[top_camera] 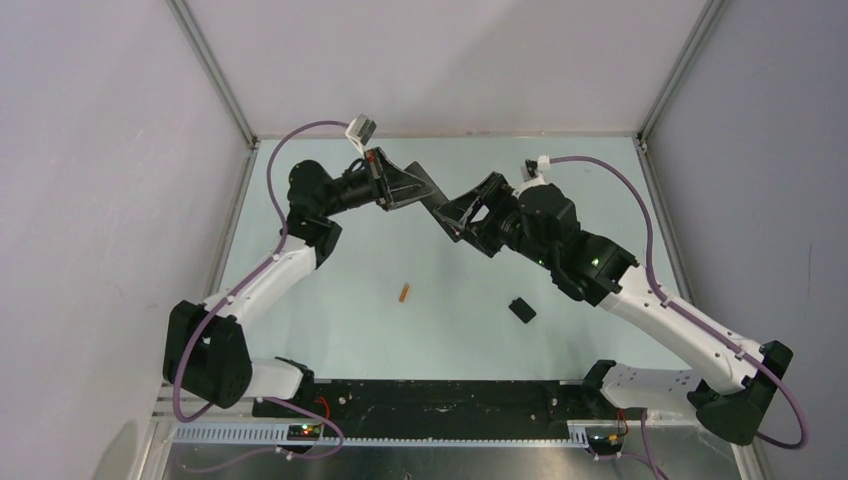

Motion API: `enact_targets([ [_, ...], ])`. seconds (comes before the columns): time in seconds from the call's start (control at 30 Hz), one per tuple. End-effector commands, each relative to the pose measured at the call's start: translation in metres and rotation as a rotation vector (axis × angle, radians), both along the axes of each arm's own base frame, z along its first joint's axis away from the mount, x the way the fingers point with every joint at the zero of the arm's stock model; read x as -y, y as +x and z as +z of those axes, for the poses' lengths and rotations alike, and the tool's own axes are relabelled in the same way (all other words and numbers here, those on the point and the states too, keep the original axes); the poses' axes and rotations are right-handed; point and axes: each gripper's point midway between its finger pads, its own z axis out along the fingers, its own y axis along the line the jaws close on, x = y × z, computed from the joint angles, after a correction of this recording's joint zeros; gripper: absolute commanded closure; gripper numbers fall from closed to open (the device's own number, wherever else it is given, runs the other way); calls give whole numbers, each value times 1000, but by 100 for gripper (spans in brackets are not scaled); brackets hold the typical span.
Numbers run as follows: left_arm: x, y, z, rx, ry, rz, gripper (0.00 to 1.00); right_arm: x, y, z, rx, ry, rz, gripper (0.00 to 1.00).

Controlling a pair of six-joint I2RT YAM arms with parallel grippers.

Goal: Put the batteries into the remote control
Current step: Load the battery into the remote control.

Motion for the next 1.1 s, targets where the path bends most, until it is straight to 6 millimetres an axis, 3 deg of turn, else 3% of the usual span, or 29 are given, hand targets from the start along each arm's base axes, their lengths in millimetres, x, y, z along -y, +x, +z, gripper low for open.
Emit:
enact_targets([
  [0.0, -6, -6, 19, 60, -36, 21, 100, -4, 0, 6, 11, 25, 17, 27],
  [0.43, -6, -5, 22, 54, -45, 29, 100, 0, -1, 2, 7, 42, 22, 46],
  [1.07, -7, -1, 30, 56, -58, 43, 100, 1, -8, -5, -8, 61, 57, 52],
])
